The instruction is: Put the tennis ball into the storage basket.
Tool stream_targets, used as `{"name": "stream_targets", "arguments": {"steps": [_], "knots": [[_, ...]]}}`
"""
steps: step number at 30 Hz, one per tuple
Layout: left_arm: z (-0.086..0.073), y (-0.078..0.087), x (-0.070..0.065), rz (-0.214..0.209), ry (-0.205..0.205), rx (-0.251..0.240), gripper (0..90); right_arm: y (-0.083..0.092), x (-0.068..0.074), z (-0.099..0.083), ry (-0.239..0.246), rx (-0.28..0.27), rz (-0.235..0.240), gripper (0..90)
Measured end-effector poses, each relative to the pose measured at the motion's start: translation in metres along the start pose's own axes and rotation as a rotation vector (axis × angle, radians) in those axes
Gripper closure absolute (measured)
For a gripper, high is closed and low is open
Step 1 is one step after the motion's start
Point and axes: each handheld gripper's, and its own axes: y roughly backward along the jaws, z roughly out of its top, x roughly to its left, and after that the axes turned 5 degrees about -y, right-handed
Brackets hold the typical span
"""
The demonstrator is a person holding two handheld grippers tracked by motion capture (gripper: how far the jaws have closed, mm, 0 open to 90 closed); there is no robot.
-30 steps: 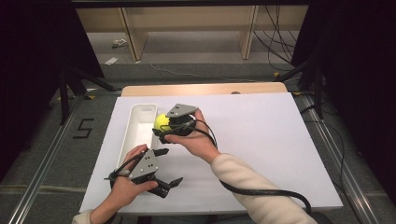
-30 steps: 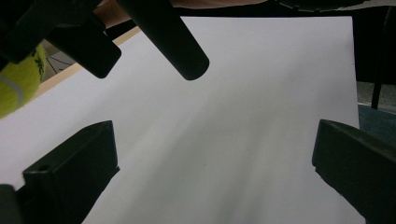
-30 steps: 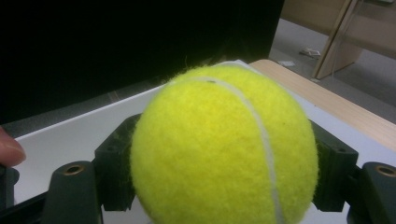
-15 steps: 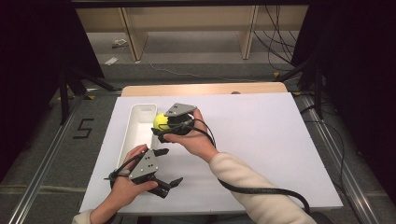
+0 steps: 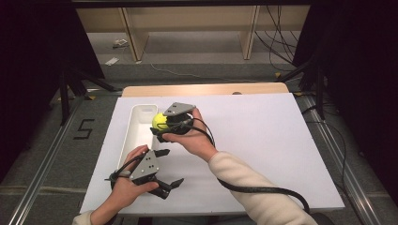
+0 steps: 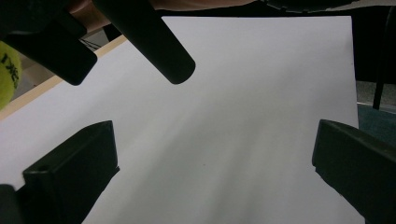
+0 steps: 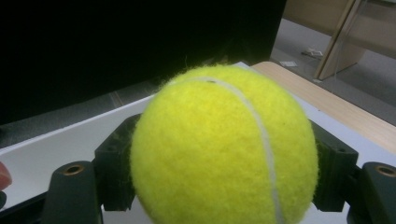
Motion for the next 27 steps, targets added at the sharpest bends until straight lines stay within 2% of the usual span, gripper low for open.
{"name": "stream_targets", "arguments": {"steps": [27], "knots": [[0.0003,0.0004,-0.0002,0.001,-0.005,0.000,0.0,-0.0086,0.0000,0.0045,0.002,0.004,0.005,26.7]]}}
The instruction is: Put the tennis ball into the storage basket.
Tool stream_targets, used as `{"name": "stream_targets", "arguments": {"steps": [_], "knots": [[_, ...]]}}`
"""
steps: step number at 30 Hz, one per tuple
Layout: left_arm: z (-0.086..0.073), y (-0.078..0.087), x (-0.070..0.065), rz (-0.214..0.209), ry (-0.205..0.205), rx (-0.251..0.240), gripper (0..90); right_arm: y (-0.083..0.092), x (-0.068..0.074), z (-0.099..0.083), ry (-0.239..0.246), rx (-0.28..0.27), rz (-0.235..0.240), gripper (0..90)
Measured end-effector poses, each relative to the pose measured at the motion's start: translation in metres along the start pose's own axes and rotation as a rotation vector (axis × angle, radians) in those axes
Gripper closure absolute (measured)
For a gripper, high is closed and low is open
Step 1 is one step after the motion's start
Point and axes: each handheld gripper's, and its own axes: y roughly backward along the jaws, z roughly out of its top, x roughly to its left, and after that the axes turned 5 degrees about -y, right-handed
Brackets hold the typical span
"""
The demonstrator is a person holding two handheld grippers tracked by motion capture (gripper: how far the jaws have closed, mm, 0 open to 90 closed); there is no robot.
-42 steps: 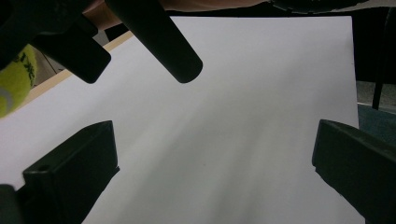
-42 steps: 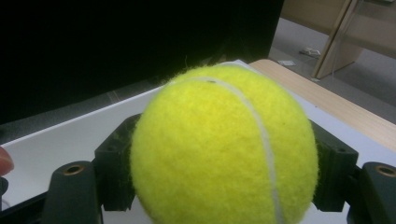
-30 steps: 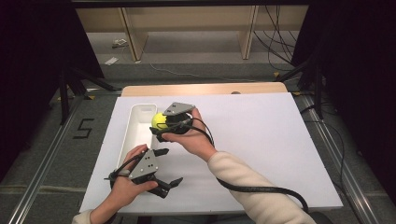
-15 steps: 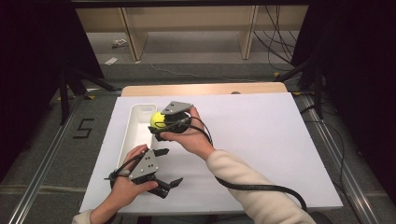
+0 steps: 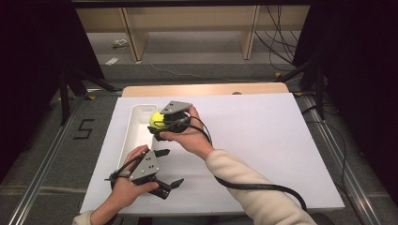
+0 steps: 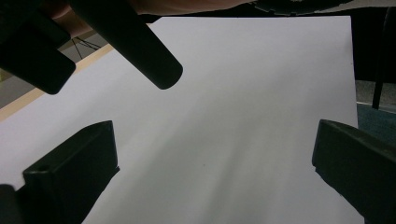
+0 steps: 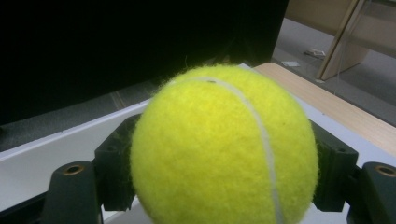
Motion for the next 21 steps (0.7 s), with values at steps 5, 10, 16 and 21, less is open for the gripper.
{"name": "stream_targets", "arguments": {"steps": [5,10,16,21], "knots": [[0.0000,0.0000,0.0000,0.000,0.000,0.000,0.0,-0.0015,-0.0001,0.0003,-0.002,0.004,0.002,26.7],[-0.0001,0.0000,0.0000,-0.001,0.000,0.000,0.0,-0.0032,0.0001,0.0013,0.002,0.003,0.002,26.7],[0.0002,0.0003,-0.0001,-0.001,-0.003,0.001,0.0,-0.0043,0.0002,0.0032,0.004,0.006,0.005,26.7],[0.0002,0.0003,-0.0001,-0.002,-0.004,0.001,0.0,-0.0053,-0.0002,0.0052,0.005,0.006,0.005,26.7]]}}
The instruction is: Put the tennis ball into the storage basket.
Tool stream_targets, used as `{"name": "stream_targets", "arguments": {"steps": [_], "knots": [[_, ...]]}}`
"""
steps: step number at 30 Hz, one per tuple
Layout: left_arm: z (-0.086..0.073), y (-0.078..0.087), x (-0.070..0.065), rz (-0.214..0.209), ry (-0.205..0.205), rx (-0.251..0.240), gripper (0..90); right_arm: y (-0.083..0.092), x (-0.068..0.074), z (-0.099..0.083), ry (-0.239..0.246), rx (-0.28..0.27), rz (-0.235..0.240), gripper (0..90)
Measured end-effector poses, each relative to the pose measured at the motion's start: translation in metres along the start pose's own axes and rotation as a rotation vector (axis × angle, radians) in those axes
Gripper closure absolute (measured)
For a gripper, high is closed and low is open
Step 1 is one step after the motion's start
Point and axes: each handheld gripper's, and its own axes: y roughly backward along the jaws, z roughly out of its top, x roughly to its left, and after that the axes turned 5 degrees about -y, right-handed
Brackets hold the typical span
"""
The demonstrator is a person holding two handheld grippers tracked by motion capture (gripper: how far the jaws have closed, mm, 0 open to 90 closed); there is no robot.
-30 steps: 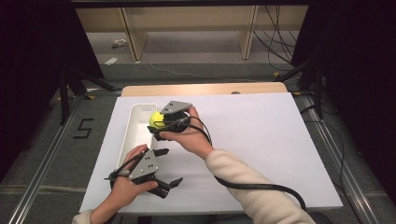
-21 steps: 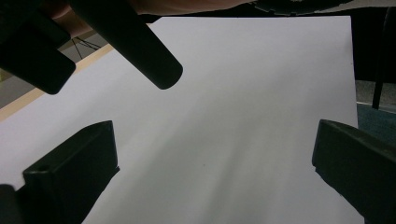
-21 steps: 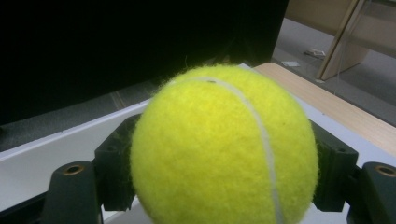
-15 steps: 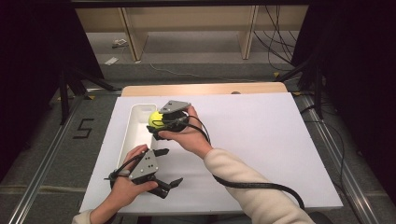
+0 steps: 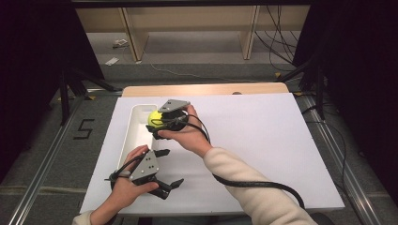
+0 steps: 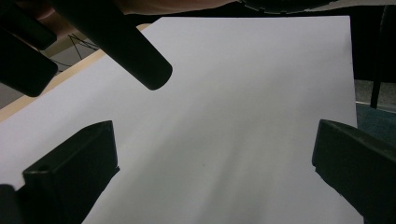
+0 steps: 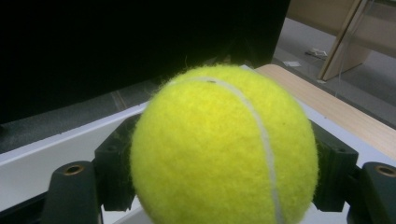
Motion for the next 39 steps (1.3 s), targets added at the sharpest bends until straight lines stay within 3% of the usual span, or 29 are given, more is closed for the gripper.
{"name": "stream_targets", "arguments": {"steps": [39], "knots": [[0.000,0.000,-0.001,-0.007,-0.001,0.000,0.0,-0.014,0.000,0.012,0.004,0.006,0.015,26.7]]}}
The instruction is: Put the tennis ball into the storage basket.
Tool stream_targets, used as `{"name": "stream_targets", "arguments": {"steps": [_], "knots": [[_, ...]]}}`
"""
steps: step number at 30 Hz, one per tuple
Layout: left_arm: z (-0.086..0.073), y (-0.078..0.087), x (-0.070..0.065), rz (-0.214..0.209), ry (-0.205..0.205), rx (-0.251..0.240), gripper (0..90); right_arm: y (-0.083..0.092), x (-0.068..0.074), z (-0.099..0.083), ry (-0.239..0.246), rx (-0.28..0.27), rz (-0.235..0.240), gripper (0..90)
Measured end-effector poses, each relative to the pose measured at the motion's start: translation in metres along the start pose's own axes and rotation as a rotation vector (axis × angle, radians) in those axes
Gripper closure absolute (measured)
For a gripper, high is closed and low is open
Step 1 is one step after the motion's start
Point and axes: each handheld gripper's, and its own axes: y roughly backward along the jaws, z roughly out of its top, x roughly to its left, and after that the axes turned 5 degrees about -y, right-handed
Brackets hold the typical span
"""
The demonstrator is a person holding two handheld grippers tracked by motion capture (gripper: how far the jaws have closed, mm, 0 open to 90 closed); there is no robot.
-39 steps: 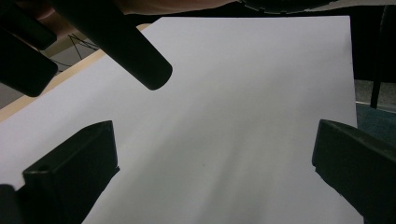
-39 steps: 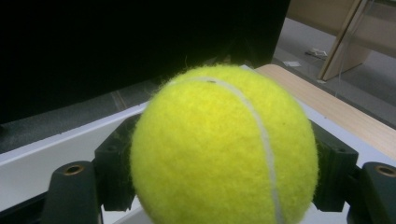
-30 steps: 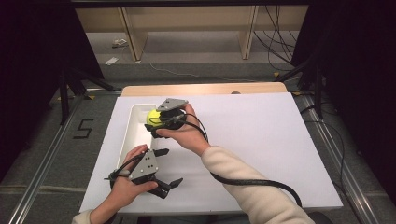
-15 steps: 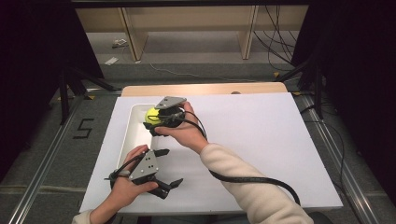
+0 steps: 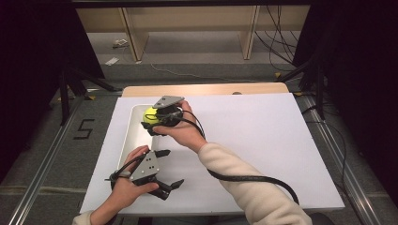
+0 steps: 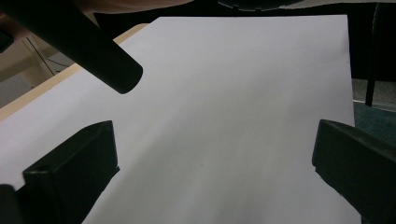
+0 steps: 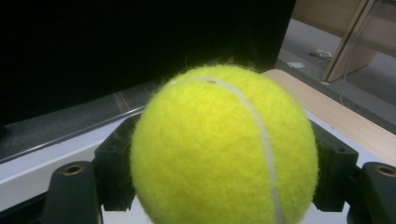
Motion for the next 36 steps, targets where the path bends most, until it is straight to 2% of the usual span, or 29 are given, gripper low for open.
{"name": "stream_targets", "arguments": {"steps": [36], "knots": [[0.000,0.000,0.000,-0.005,-0.001,0.000,0.0,-0.014,0.003,0.005,0.002,0.006,0.013,26.7]]}}
